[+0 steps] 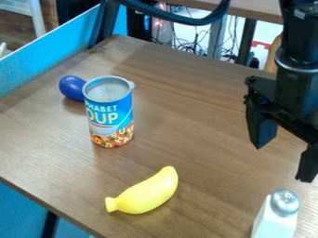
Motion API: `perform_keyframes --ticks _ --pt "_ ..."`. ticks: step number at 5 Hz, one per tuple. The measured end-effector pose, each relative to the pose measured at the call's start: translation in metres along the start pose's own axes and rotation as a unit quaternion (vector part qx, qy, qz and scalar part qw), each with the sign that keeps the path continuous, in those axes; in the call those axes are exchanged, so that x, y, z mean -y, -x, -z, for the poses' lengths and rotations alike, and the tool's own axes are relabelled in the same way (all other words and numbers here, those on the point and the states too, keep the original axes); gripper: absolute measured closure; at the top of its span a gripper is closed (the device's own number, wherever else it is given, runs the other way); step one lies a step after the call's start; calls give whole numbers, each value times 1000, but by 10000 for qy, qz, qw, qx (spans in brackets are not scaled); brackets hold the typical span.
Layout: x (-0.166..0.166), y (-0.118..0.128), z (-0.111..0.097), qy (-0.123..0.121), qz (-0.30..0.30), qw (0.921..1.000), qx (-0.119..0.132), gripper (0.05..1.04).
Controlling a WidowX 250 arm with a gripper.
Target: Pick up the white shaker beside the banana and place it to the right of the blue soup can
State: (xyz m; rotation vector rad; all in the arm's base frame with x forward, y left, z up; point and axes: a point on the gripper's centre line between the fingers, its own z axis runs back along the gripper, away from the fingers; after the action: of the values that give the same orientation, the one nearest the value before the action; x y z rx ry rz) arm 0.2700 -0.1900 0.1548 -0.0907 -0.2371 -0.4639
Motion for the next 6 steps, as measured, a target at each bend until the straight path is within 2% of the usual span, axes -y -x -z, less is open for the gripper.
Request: perform_keyframes --ticks 1,2,3,4,6 --pt "0 6 10 -21 -7 9999 -152 83" --pt "2 14 8 88 -155 9996 203 82" --pt "19 22 -3 162 -87 9987 471 82" --pt "23 30 4 262 -138 9989 360 83" --pt "22 31 35 56 -281 9987 -413 83"
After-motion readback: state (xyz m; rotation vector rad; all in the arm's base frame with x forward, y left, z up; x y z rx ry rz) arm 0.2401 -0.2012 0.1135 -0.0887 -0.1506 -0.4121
